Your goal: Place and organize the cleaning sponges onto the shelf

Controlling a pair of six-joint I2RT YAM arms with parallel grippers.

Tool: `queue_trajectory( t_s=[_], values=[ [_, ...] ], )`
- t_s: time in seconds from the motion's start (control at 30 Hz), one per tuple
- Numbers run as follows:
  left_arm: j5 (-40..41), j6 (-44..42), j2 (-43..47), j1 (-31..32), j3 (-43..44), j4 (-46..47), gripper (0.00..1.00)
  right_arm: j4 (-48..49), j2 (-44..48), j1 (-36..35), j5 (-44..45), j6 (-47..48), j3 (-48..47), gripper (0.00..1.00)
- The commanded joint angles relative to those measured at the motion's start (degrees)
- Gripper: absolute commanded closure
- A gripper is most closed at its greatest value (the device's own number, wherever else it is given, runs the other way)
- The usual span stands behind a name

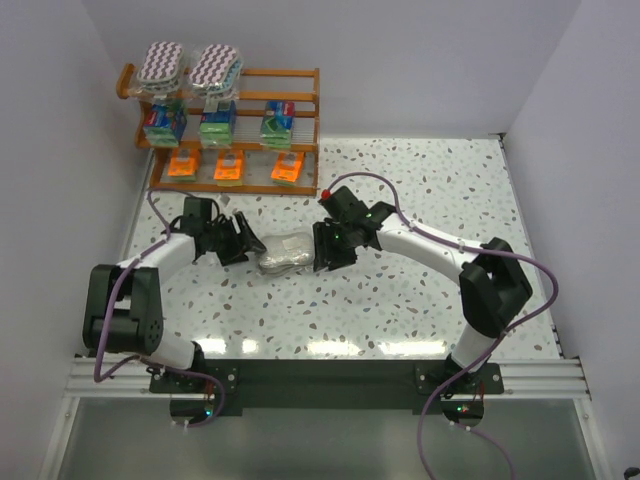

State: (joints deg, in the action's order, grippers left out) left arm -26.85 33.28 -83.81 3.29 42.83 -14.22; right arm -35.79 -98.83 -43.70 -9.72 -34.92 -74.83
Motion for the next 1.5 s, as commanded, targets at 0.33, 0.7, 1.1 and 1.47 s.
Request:
queue_trajectory(
  t_s=[0.33,0.7,1.1,1.47],
  values=[
    [-3.12,-5.86,-9.88,3.48,3.58,5.60,0.67,-1.39,3.99,0.55,1.54,0.73,-0.06,0.56],
    [-8.82,-2.44,-2.08,3.48,0.85,4.38,1.00,-2.09,8.56,5.81,-2.15,-1.38,-0.41,0.59],
    [-14.19,17.51,10.77,3.13,12.70,7.26,1.00,-7.27,15.33,16.80,-1.45,0.64,-5.42,0.60],
    [0.56,40.28,5.51,2.95,34.56,20.54,1.00,-7.36,16.21,18.83,-2.06,1.34,-4.71,0.61]
  ],
)
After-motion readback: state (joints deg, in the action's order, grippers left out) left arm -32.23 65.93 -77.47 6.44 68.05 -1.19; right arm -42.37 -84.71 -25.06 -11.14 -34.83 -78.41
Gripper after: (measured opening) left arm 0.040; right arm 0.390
